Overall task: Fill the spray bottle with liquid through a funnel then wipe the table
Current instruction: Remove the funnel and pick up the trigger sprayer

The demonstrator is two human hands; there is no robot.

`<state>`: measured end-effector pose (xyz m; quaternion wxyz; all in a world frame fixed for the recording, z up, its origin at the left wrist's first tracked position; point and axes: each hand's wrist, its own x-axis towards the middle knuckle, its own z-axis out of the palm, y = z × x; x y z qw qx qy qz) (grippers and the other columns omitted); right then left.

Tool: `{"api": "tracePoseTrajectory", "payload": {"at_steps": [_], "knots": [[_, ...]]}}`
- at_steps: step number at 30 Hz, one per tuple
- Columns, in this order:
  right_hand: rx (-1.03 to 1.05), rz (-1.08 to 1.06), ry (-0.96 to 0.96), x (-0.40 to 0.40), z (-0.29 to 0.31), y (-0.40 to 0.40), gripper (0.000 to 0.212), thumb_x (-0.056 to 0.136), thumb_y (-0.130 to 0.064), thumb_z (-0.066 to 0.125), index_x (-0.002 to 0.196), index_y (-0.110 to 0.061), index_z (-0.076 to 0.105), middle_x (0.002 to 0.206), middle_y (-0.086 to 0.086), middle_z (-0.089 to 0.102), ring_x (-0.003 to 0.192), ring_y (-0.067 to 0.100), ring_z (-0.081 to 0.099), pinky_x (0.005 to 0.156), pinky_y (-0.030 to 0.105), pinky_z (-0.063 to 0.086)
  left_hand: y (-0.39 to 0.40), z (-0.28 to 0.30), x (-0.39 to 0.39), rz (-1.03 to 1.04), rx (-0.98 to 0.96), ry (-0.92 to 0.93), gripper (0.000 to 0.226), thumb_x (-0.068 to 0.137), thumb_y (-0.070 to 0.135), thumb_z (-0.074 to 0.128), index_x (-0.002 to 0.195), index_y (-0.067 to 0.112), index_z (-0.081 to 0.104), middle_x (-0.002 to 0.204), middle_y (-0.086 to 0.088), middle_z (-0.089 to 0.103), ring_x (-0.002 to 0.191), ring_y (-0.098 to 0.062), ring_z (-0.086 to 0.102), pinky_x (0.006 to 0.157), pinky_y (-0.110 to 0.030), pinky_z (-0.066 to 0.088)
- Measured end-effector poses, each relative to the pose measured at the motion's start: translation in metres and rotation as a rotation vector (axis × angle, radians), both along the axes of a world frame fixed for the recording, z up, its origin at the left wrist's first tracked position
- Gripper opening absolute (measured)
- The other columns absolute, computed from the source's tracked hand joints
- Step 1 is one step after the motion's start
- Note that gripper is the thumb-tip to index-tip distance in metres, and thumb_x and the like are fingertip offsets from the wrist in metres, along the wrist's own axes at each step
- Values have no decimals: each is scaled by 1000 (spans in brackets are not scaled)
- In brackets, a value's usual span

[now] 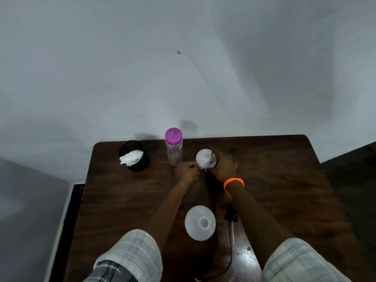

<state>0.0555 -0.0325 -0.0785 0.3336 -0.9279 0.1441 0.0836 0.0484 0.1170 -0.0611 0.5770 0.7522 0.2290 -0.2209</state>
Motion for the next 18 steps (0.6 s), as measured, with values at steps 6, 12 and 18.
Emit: {"api": "tracePoseTrajectory", "payload": {"at_steps": [6, 12, 18], "knots": [[110, -29, -8, -14, 6, -9, 74, 59, -22, 90, 129, -25, 66, 125, 1, 71, 118, 24, 64, 100, 40, 49, 6, -4, -12, -93, 83, -30, 21, 88, 21, 72, 72, 35, 71, 84, 2, 76, 87, -22, 73, 88, -43, 60], [153, -121, -27, -83, 27, -32, 63, 76, -16, 85, 135, -17, 63, 132, 6, 68, 121, 19, 63, 107, 34, 48, 18, 11, -52, -95, -55, 118, 3, 92, 23, 71, 89, 25, 71, 85, -2, 74, 74, -13, 65, 70, -29, 57], [52, -302, -26, -150, 52, -53, 30, 85, -17, 79, 113, -8, 74, 110, 14, 76, 106, 33, 69, 89, 29, 48, 35, 17, -101, -92, -99, 38, 14, 82, 31, 78, 95, 28, 76, 98, 4, 76, 93, -15, 71, 87, -35, 60]]}}
